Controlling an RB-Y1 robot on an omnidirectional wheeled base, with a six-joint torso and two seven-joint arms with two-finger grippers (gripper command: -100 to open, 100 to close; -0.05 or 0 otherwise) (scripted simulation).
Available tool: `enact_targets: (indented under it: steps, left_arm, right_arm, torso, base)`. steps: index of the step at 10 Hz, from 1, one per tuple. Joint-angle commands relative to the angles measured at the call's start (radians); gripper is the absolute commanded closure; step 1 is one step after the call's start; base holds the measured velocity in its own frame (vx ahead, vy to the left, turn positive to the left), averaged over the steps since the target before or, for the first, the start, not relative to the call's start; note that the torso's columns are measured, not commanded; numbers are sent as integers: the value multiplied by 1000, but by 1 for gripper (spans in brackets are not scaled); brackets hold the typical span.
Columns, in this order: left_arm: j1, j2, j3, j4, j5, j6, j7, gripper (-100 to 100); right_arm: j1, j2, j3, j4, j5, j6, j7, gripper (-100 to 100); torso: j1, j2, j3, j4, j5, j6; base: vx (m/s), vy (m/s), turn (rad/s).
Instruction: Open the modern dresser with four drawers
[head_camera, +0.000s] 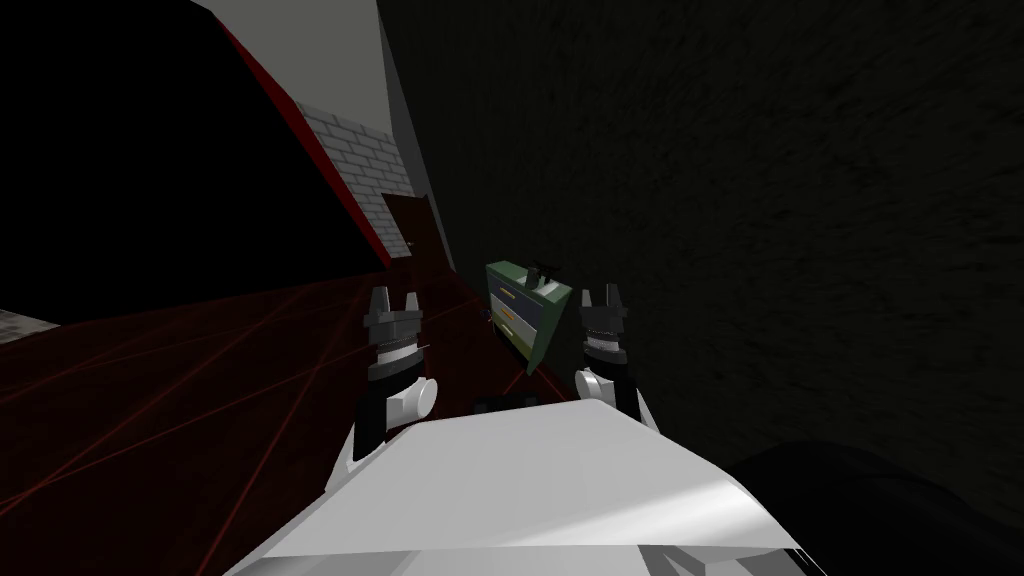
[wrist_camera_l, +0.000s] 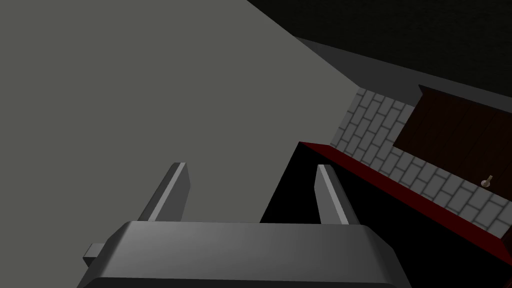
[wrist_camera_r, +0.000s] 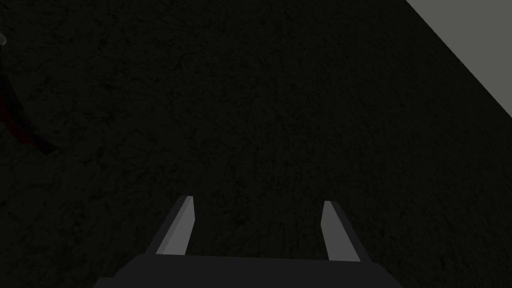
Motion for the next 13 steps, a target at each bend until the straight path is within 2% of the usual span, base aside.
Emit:
enact_targets:
  steps: [1, 9, 10, 11, 13]
  left_arm:
    - [0, 0, 0, 0, 0, 0, 0, 0]
    - [0, 0, 0, 0, 0, 0, 0, 0]
    - [0, 0, 0, 0, 0, 0, 0, 0]
    - [0, 0, 0, 0, 0, 0, 0, 0]
    - [0, 0, 0, 0, 0, 0, 0, 0]
  right_arm:
    - [0, 0, 0, 0, 0, 0, 0, 0]
    - [0, 0, 0, 0, 0, 0, 0, 0]
    - [0, -38, -3, 17, 9, 16, 4, -100]
    - [1, -66, -7, 34, 18, 32, 9, -100]
    - [4, -123, -17, 83, 47, 80, 22, -100]
  torso:
    - [0, 40, -82, 41, 0, 0]
    - [0, 618, -1234, 617, 0, 0]
    - [0, 691, -1382, 691, 0, 0]
    - [1, 725, -1451, 724, 0, 0]
    - [2, 736, -1475, 737, 1, 0]
  base:
    - [0, 0, 0]
    - [0, 0, 0]
    - [5, 20, 85]
    - [0, 45, 133]
    - [13, 75, 186]
